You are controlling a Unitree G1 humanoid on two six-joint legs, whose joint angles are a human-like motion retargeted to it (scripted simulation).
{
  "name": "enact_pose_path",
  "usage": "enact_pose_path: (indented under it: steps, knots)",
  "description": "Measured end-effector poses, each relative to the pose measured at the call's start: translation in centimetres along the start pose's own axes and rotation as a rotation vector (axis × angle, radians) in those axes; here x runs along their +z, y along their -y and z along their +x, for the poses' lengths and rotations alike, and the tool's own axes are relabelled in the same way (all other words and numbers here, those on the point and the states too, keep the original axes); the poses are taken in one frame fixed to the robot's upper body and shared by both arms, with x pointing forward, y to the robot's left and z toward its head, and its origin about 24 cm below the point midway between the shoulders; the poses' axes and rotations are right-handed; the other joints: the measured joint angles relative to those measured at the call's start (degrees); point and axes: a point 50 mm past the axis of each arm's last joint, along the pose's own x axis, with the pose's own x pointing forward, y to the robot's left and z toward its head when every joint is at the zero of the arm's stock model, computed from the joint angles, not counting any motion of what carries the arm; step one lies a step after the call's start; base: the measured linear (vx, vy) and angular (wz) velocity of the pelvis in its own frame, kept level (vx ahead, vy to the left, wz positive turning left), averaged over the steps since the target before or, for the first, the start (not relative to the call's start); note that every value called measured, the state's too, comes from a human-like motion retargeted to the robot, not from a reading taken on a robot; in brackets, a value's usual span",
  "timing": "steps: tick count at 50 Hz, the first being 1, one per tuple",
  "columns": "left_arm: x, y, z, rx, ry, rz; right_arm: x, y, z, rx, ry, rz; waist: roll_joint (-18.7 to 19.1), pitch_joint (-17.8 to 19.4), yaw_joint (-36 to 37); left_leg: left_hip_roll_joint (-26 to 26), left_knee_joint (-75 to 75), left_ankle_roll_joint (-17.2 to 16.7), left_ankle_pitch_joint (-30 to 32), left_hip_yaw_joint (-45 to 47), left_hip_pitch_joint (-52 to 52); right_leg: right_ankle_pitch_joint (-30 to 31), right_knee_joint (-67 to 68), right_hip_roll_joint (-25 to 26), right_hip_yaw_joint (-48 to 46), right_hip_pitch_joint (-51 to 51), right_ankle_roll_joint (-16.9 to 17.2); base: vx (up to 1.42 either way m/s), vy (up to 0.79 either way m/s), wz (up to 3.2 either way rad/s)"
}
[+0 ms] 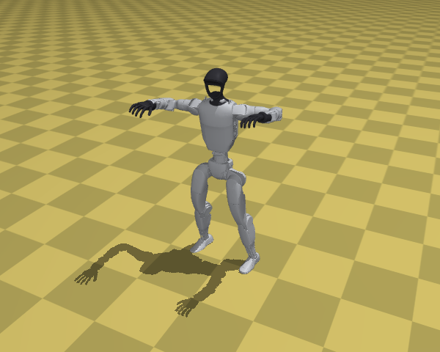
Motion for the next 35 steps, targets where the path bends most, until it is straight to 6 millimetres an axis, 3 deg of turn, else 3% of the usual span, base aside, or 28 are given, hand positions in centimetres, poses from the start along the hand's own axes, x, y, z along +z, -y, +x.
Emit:
enact_pose_path:
  steps: [11,13,15,35]
  knots:
    - [0.4,-0.1,0.5,0.003,0.022,-0.005,-0.7,0.9,-1.4,-0.001,-0.039,-0.029,0.2,0.3,1.4,0.3,-0.1,-0.3,0.1,0.0,-0.3,0.2,-0.1,0.3,0.0,-0.3,0.0,0.00,0.00,0.00]
    - [0.5,0.1,0.5,0.003,0.023,-0.019,-0.6,0.8,-1.5,0.003,-0.032,-0.022,-0.1,-0.1,1.0,-1.0,2.2,1.1,-1.1,0.2,-1.3,-0.8,3.2,-1.5,-0.1,-1.7,0.0,0.00,0.08,0.11]
    - [0.5,0.1,0.4,-0.002,0.023,-0.025,-0.7,0.9,-1.6,0.000,-0.039,-0.024,0.2,-0.1,1.5,0.2,0.5,-0.3,-0.1,0.0,-1.0,0.0,0.4,0.2,0.1,-1.0,0.0,-0.01,-0.04,-0.09]
    - [0.9,0.7,0.9,-0.020,0.045,-0.039,-0.6,0.6,-1.8,0.008,-0.041,-0.012,0.5,0.4,2.0,0.2,-0.1,-0.3,0.3,0.5,-0.4,0.6,-0.7,0.4,0.6,-0.5,0.0,0.00,0.00,-0.01]
